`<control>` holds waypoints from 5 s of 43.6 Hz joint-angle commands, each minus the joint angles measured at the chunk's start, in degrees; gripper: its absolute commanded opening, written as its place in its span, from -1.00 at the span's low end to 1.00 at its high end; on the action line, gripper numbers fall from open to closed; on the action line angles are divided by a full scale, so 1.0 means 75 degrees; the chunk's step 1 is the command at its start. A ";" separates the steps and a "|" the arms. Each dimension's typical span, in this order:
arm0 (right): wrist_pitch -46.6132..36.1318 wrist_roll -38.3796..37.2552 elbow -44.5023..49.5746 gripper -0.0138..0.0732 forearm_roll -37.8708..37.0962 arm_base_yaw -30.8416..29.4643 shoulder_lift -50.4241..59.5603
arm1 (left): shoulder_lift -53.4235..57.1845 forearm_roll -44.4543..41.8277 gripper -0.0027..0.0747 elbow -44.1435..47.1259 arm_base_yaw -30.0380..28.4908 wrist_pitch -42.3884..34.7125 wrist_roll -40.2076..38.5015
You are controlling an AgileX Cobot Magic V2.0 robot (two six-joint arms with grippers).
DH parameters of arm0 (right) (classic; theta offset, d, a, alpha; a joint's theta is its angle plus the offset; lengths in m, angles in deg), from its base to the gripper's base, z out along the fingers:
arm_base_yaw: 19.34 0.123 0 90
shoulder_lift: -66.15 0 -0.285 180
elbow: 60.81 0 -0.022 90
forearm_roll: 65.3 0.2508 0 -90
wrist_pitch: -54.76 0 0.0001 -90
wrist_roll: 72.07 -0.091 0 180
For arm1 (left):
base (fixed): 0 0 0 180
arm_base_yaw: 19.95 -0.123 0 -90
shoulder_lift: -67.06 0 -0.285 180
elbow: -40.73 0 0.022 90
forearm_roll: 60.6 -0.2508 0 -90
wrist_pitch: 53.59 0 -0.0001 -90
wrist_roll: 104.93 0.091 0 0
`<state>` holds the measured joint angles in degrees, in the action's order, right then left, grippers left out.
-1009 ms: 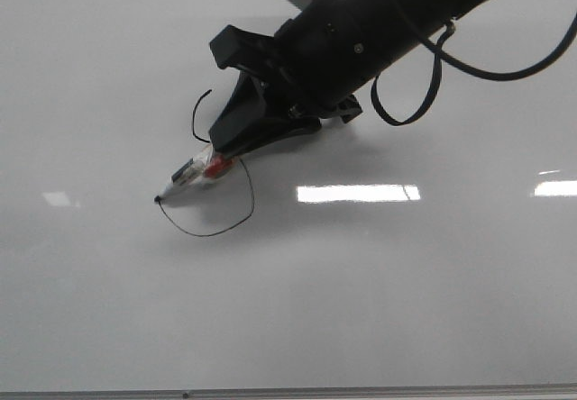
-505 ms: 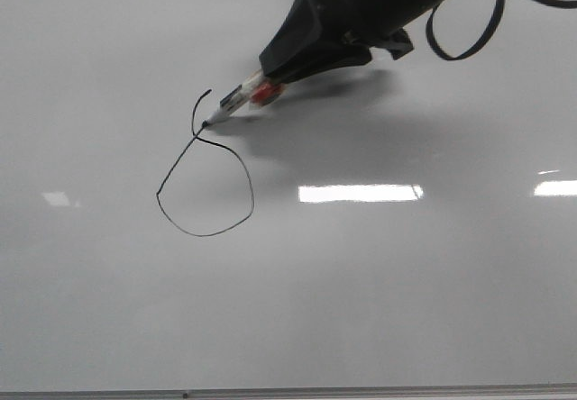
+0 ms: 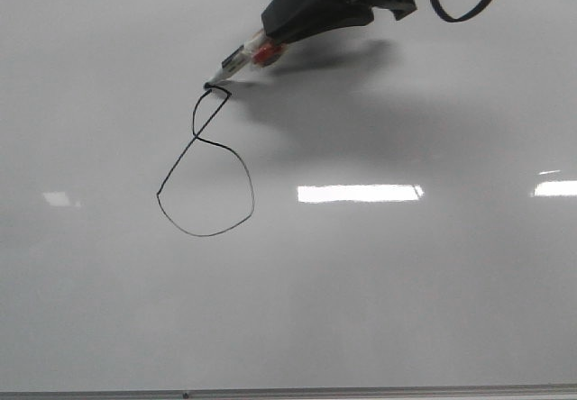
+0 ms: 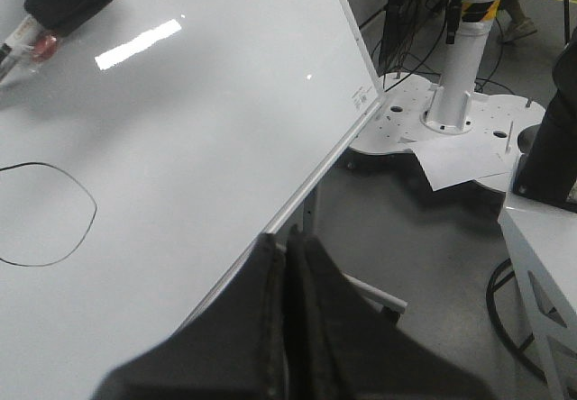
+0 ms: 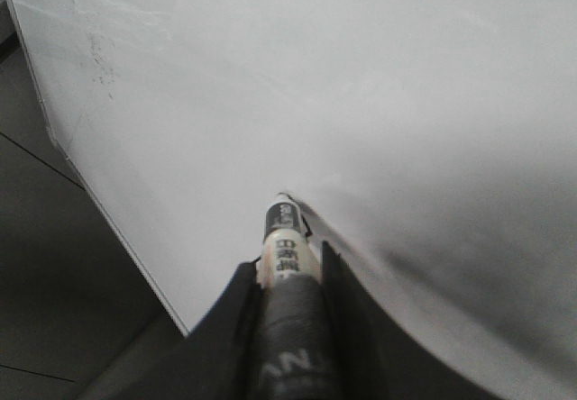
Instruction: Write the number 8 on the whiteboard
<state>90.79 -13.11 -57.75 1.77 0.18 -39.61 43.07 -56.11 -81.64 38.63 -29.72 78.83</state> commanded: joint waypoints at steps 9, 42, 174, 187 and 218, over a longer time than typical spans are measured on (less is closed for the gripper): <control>0.0835 -0.0047 -0.0365 -0.82 -0.0323 0.0178 -0.0002 | -0.0063 0.0079 -0.99 -0.0203 -0.0020 -0.0545 -0.0079; 0.2866 0.0955 -0.0360 -0.82 -0.3865 0.3313 0.2525 | -0.2707 -0.0247 0.42 -0.2359 -0.0020 0.1299 0.0048; -0.1955 -0.3561 0.7374 -0.85 -0.3706 -0.0320 1.1382 | -0.9116 -0.1468 -0.78 -0.3232 -0.7136 -0.2250 -0.2131; -0.1909 -0.3561 0.7374 -0.85 -0.3706 -0.0320 1.1382 | -0.9116 -0.1468 0.24 -0.3232 -0.7136 -0.1920 -0.2131; -0.1918 -0.3561 0.7374 -0.85 -0.3706 -0.0320 1.1382 | -0.2997 -0.1325 0.15 -0.0877 -0.6787 -0.1391 -0.2069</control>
<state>79.77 -39.80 -0.87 -27.24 -1.75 46.29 13.35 -66.58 -88.35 -13.42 -37.67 63.59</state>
